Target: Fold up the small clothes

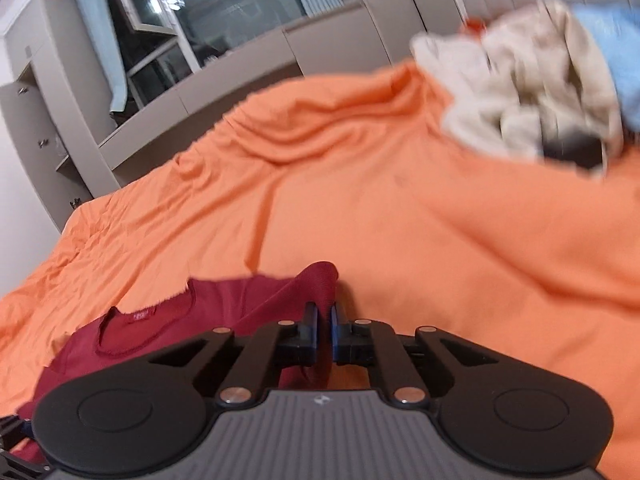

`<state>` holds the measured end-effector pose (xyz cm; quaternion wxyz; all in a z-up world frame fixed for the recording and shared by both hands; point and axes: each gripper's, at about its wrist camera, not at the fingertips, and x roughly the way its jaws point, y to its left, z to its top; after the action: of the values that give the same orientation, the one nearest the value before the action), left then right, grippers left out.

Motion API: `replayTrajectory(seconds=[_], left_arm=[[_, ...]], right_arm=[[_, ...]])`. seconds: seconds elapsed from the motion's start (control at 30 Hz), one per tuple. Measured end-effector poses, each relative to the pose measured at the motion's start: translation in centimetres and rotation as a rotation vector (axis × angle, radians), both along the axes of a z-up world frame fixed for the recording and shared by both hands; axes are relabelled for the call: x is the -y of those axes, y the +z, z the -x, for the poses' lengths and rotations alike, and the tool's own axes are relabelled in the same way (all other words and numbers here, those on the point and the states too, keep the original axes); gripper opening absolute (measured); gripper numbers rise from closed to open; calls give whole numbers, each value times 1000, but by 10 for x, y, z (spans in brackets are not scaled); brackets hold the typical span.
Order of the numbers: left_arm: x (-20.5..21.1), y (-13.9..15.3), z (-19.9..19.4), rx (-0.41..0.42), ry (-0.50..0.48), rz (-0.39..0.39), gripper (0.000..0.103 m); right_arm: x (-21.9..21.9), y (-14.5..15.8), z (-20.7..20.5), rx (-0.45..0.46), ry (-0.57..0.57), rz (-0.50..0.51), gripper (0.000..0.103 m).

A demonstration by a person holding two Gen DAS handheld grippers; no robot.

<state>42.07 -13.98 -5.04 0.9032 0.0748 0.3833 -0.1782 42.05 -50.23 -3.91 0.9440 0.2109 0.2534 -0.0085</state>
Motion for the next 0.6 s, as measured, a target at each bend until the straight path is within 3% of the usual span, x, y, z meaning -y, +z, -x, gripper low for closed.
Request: replayTrajectory(seconds=[0.1,0.17,0.3,0.33,0.4,0.53,0.6], left_arm=[[-2,-3,1,-6,2,4,102],[-2,-2,0,-8,3,2,102],[-2,-2,-2,-10,4,5,102],[-2,-2,-2,-10,4,6,103],[-2,-2,-2,-11,4,7,103],[-3,-2,-2,-9,5,10,103],[-5,-2,0,-5,7,15,103]], right_arm=[[-3,3,-4,-32,21,22,9],[0,-3,-3,-82,37,-22,16],[10,-4,10,-116,40,-102,54],[12,-4,15,-131,47,-122,54],[15,-7,25,-165,72,-170,50],[10,-10,40,-191,126,-196,13],[6,-7,47,-186,127,-157,8]])
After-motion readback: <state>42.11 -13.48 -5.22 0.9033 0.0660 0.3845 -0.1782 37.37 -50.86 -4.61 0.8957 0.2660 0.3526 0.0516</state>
